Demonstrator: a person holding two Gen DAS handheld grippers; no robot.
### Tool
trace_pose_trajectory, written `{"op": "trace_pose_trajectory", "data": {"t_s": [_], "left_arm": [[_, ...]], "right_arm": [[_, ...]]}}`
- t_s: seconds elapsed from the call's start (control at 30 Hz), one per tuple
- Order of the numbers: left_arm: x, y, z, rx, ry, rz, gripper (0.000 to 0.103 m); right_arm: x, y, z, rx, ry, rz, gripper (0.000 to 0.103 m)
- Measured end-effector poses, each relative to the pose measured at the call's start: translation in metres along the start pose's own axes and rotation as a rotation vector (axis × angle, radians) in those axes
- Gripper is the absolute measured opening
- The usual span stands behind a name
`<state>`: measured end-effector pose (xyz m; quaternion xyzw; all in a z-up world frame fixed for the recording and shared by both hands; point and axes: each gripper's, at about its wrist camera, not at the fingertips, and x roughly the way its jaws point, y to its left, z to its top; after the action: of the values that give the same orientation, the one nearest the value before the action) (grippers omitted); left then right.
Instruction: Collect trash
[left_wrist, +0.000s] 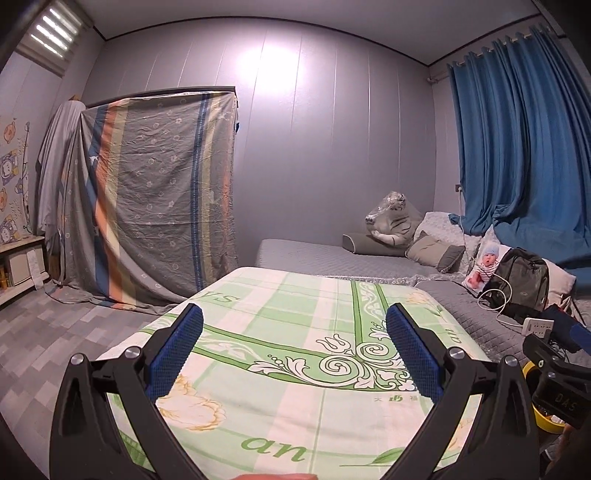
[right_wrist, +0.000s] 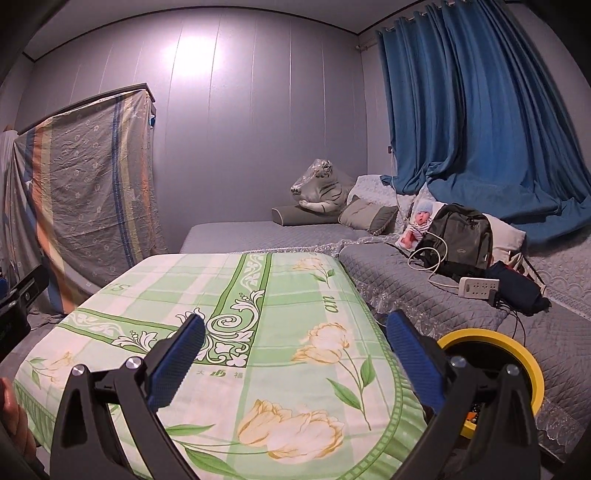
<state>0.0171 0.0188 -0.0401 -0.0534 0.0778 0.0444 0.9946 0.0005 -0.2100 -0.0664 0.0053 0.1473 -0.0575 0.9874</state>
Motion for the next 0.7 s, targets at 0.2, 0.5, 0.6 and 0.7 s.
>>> {"op": "trace_pose_trajectory", "data": {"t_s": [0.2, 0.5, 0.6, 0.7], "left_arm": [[-0.0001, -0.0003, -0.0009, -0.006, -0.014, -0.004, 0.095], [0.0018, -0.0014, -0.0020, -0.008, -0.025, -0.017, 0.095], [0.0004, -0.0009, 0.0000, -0.008, -0.038, -0.015, 0.095], [-0.0007, -0.0003, 0.0007, -0.011, -0.046, -0.016, 0.095]], "right_arm": [[-0.0015, 0.0022, -0.0018, -0.012, -0.011, -0.013, 0.095], [-0.0008, 0.0049, -0.0027, -0.016, -0.009, -0.013, 0.095], [-0.0027, 0.0037, -0.0011, -0.012, -0.023, -0.020, 0.095], [-0.0052, 0.0039, -0.0002, -0.008, -0.031, -0.019, 0.095]]}}
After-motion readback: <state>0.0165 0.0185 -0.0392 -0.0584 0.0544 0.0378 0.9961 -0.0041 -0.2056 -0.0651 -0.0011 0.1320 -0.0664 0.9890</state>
